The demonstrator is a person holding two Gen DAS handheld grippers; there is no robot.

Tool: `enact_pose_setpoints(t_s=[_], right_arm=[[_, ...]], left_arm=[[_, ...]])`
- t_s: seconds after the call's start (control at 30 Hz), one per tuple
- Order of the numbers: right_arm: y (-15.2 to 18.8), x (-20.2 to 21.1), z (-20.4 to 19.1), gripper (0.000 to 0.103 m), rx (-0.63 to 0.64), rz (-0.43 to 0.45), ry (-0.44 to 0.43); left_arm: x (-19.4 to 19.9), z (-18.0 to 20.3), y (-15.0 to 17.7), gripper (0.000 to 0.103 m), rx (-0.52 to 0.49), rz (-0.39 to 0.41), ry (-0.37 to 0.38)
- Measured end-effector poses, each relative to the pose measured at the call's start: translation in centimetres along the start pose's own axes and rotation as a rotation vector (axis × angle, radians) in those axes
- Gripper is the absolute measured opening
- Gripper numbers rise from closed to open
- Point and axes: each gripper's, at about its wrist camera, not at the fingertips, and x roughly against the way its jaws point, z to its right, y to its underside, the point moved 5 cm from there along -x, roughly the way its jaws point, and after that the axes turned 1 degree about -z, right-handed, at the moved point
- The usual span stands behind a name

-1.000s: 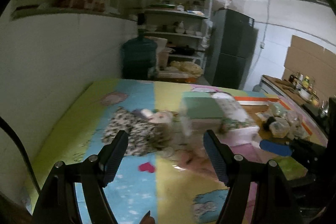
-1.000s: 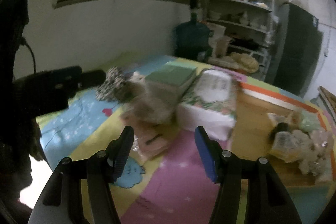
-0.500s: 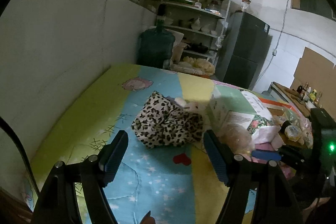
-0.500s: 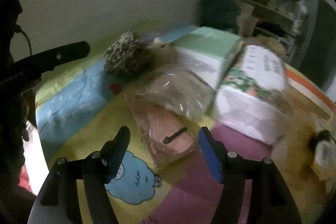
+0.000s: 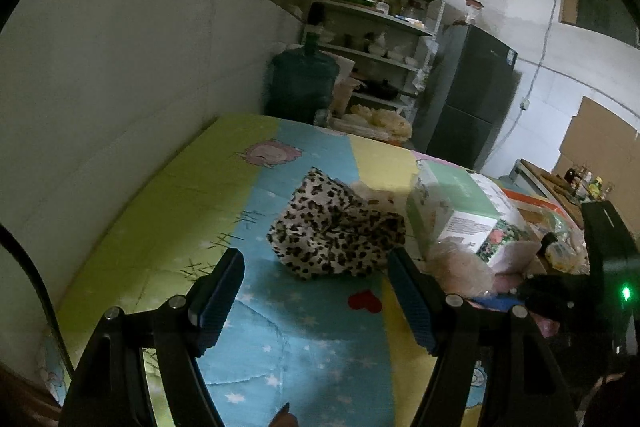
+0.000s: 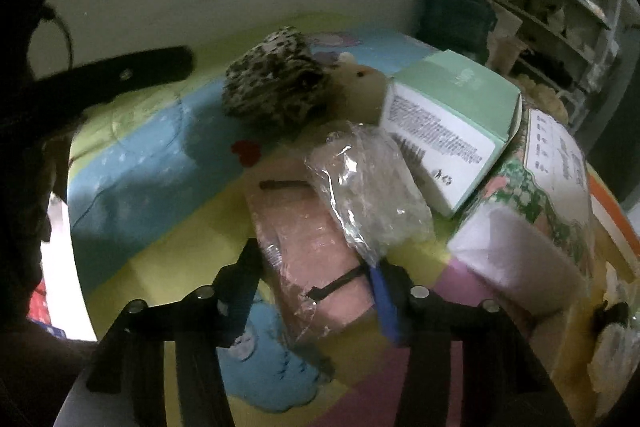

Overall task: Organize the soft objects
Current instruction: 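Grasp the pink wrapped towel pack with the right gripper while the left gripper grasps the clear plastic bag, then carry the clear bag and pink towel pack in both grippers over the tray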

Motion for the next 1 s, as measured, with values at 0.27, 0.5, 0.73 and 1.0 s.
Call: enact_pose_setpoints(t_s=[0.27, 0.5, 0.73, 1.0], right_arm=[[3.9, 3.2, -2.6, 0.048, -0.036, 0.015, -0.096], [8.8, 7.4, -0.3, 0.048, -0.203, 0.066, -0.034], [11.2, 10.4, 3.1, 0.048, -0.341, 0.145, 0.022], [12.1, 11.6, 4.7, 0.048, -0.394, 0.196, 0.021]], left_arm=[[-0.4, 3.7, 0.8, 0.074, -0.066, -0.048, 0.181], [-2.9, 8.7, 2.1, 0.074, -0.142, -0.12, 0.247], [-6.4, 10.6, 3.3, 0.074, -0.162, -0.203, 0.211], [-7.4, 11.0, 3.6, 0.057, -0.17, -0.21, 0.132]])
